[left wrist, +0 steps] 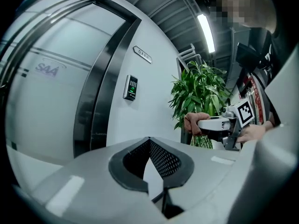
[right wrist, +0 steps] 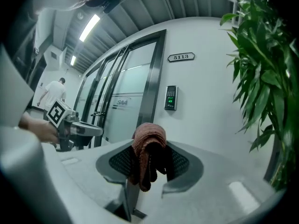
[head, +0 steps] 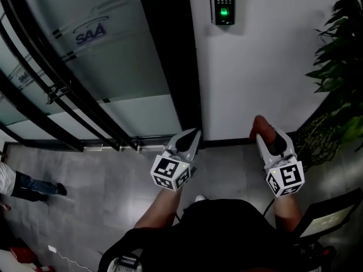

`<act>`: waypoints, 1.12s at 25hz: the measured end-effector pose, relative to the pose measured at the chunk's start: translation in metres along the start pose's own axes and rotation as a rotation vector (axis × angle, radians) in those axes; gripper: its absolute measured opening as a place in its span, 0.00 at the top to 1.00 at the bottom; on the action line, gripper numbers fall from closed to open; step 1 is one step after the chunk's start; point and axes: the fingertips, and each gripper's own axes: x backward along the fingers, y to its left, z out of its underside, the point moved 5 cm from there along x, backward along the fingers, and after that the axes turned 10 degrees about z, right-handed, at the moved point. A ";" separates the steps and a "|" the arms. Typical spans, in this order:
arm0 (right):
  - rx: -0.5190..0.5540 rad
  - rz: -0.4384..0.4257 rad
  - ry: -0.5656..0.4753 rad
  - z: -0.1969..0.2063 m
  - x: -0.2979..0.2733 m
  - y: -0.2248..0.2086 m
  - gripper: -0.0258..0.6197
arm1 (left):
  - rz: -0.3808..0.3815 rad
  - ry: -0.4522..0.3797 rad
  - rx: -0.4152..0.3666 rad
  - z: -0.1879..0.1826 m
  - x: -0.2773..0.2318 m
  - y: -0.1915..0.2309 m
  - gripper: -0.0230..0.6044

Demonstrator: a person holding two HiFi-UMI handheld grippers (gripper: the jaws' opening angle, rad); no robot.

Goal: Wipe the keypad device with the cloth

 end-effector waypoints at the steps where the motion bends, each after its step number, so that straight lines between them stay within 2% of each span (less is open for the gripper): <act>1: -0.002 -0.004 0.007 0.003 0.010 -0.002 0.73 | -0.003 0.002 0.003 0.001 -0.001 -0.008 0.94; 9: -0.021 -0.035 0.027 0.020 0.075 -0.014 0.74 | -0.007 0.028 0.012 0.009 -0.006 -0.070 0.94; 14: -0.018 -0.052 0.012 0.025 0.096 -0.021 0.74 | -0.011 0.029 0.001 0.010 -0.007 -0.097 0.94; 28: -0.046 -0.055 -0.009 0.025 0.111 -0.026 0.74 | -0.037 0.030 -0.028 0.002 -0.003 -0.112 0.94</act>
